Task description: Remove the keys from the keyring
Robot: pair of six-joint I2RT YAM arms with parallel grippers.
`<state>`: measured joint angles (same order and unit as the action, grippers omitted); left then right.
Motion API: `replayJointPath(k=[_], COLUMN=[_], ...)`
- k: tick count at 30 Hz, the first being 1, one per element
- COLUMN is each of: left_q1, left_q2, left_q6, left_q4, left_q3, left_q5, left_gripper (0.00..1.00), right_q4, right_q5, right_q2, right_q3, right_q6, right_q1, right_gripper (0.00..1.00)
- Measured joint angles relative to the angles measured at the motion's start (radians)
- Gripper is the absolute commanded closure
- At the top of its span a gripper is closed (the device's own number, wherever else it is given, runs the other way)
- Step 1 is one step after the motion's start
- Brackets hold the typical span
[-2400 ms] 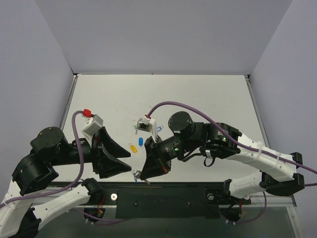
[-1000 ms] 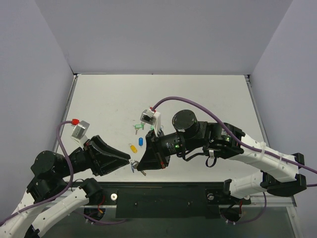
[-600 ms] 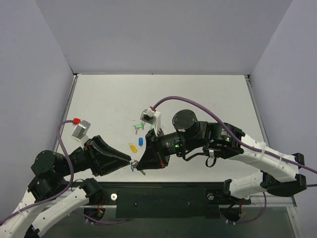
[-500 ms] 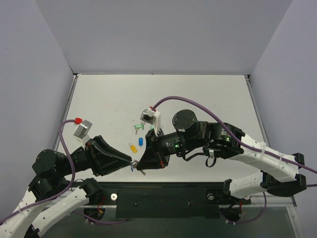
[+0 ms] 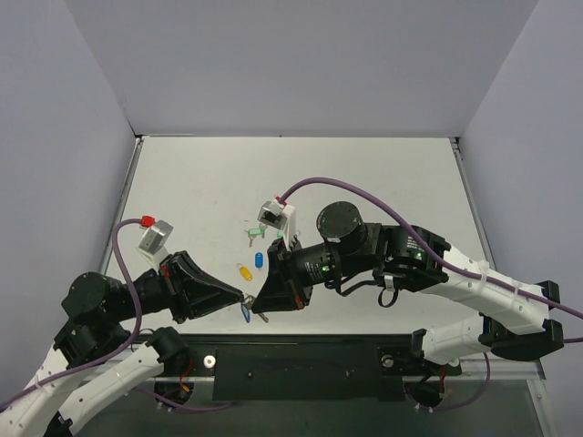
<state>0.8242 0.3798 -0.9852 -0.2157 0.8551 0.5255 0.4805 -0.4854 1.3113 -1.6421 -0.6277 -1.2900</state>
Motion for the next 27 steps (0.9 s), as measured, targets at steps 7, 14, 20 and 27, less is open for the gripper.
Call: replayJointPath(k=[7, 14, 20, 27], left_q1=[0.000, 0.000, 0.000, 0.000], left_q2=[0.041, 0.103, 0.143, 0.193], left_q6=[0.069, 0.185, 0.259, 0.337], left_q4=[-0.078, -0.212, -0.283, -0.377], left_q3=[0.067, 0.168, 0.202, 0.233], left_q5=[0.032, 0.086, 0.150, 0.230], left_gripper=[1.00, 1.00, 1.00, 1.00], right_q4=[0.003, 0.010, 0.040, 0.087], right_q5=[-0.008, -0.032, -0.063, -0.098], right_q2=[0.000, 0.000, 0.002, 0.016], right_q3=[0.000, 0.000, 0.000, 0.000], right_q6=[-0.002, -0.004, -0.003, 0.003], right_q1=[0.000, 0.000, 0.000, -0.001], right_gripper=[1.00, 1.00, 1.00, 1.00])
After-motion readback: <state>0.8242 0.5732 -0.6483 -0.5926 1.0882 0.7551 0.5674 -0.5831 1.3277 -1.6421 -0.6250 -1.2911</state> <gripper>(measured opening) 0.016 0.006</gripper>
